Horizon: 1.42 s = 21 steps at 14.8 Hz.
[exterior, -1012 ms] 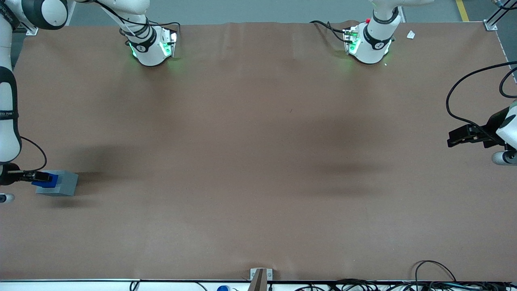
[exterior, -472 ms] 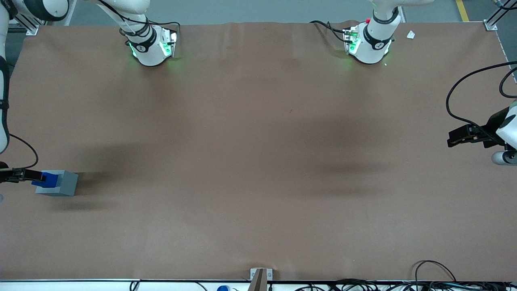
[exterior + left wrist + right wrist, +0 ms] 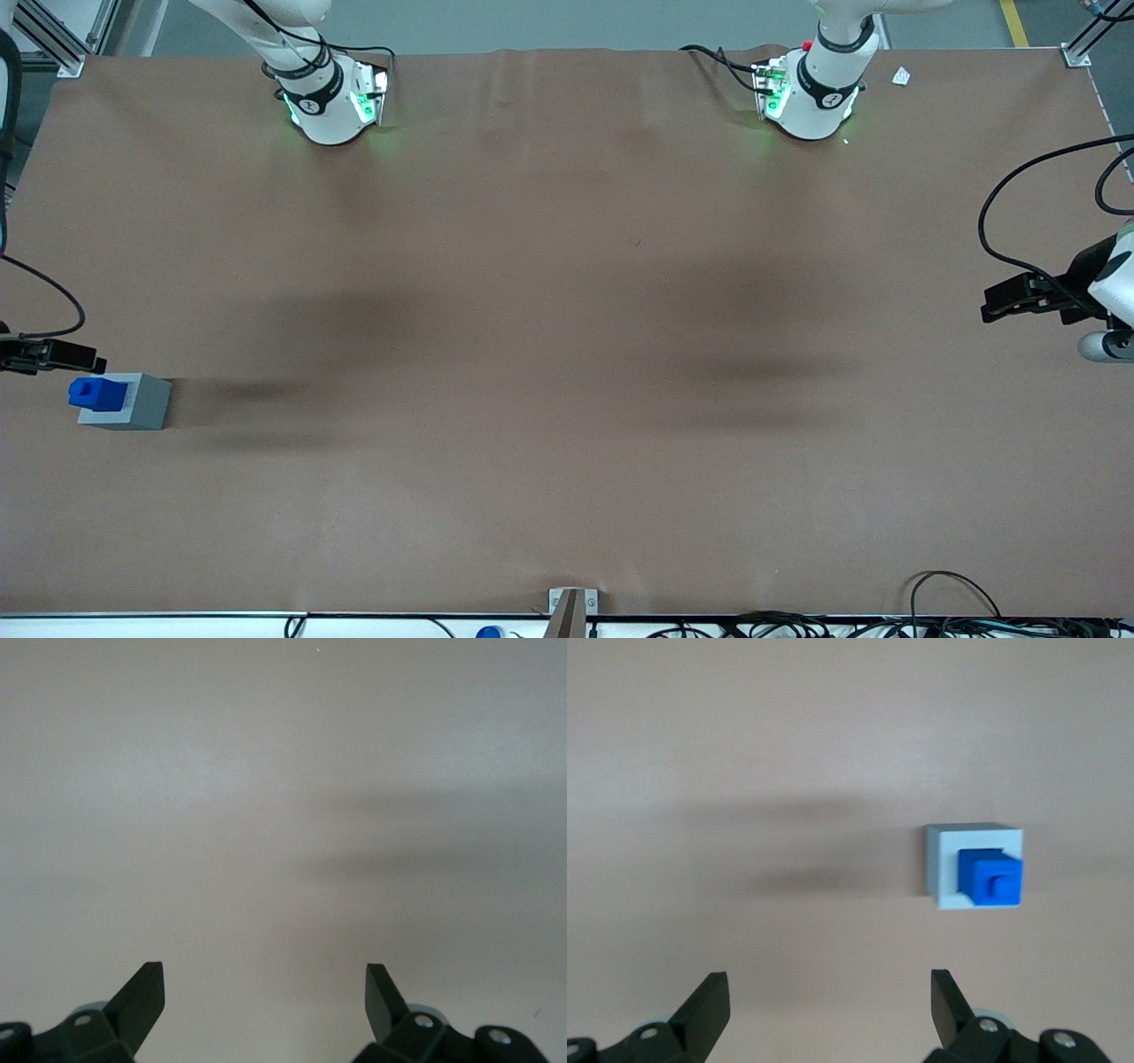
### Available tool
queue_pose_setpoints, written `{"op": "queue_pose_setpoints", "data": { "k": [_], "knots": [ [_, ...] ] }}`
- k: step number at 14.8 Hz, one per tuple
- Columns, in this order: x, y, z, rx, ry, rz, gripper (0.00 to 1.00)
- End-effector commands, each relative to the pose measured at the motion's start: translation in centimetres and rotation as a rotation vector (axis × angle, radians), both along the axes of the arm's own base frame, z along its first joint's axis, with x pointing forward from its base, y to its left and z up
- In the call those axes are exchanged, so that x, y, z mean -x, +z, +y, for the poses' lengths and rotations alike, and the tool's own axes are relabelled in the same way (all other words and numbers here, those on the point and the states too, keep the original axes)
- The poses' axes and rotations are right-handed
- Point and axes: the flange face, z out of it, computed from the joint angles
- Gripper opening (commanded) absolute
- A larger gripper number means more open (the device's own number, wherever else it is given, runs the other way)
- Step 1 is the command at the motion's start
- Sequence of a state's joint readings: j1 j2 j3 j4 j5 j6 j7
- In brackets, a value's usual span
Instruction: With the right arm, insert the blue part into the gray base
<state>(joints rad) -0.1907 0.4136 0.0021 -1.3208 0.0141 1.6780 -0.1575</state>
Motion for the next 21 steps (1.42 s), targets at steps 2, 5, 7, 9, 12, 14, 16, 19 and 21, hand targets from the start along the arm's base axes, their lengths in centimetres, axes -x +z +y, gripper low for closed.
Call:
{"op": "queue_pose_setpoints", "data": {
  "k": [2,5,7,9,12,14,16,19,21],
  "knots": [
    [3.1,2.2,3.4,-0.055,-0.06,-0.005,1.0],
    [5.4,4.2,6.5,-0.052,-0.075,-0.024,1.0],
    [7.5,5.8,8.9,-0.049,-0.094,-0.052,1.0],
    [9.3,7.2,11.0,-0.042,-0.119,-0.068,1.0],
    [11.2,9.4,11.4,-0.039,-0.112,-0.059,1.0],
    [12.5,10.8,11.7,-0.04,-0.107,-0.054,1.0],
    [13.7,11.0,12.0,-0.04,-0.1,-0.044,1.0],
    [13.9,11.1,12.1,-0.036,-0.086,-0.049,1.0],
    [13.8,11.5,12.7,-0.009,-0.063,-0.059,1.0]
  ]
}}
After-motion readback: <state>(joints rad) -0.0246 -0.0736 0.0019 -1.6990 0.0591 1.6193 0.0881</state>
